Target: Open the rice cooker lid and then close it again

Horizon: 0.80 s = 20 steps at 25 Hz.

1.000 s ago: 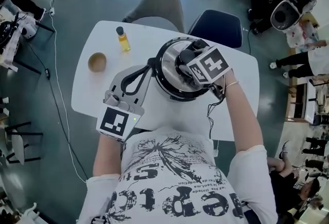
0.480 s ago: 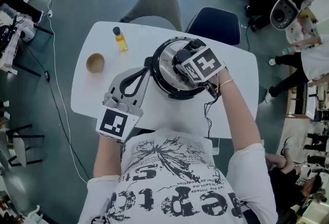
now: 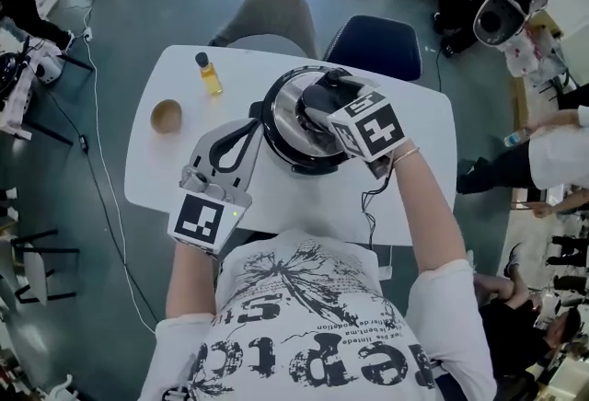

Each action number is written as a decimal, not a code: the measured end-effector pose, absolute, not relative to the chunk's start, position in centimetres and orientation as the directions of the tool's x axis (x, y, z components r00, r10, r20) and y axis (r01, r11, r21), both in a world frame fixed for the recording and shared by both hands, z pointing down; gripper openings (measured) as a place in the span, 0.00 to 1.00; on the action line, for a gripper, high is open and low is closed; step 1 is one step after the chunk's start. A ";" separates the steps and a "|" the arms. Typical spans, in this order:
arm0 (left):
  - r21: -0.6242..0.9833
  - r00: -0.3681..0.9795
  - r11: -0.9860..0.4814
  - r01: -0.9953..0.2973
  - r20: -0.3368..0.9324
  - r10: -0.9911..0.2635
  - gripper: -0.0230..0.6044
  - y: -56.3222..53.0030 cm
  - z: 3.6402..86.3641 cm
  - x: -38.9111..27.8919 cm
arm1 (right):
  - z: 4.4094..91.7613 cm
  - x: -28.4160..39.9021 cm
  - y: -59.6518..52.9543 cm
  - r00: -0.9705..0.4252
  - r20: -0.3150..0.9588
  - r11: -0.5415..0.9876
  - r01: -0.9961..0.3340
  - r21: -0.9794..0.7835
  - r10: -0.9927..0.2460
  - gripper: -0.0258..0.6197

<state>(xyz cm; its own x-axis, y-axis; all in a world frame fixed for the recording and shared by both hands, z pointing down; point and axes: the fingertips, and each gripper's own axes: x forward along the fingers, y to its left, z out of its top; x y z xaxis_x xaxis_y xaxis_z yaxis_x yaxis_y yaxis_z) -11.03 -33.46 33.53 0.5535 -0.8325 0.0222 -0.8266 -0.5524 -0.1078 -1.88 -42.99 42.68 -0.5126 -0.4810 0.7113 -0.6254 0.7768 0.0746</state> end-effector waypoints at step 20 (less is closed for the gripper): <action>-0.116 0.551 -0.548 -0.828 0.004 -0.834 0.06 -31.5 30.7 -9.2 | 34.1 6.3 -35.9 -0.598 0.150 0.607 -0.795 0.019 -0.788 0.06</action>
<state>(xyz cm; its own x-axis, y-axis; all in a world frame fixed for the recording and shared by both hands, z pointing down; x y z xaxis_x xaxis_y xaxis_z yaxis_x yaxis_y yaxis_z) -9.24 -31.47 30.75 0.5515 -0.8342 0.0044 -0.8283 -0.5482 -0.1159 6.34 -35.86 34.08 -0.5975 -0.7877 0.1501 -0.7948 0.6066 0.0195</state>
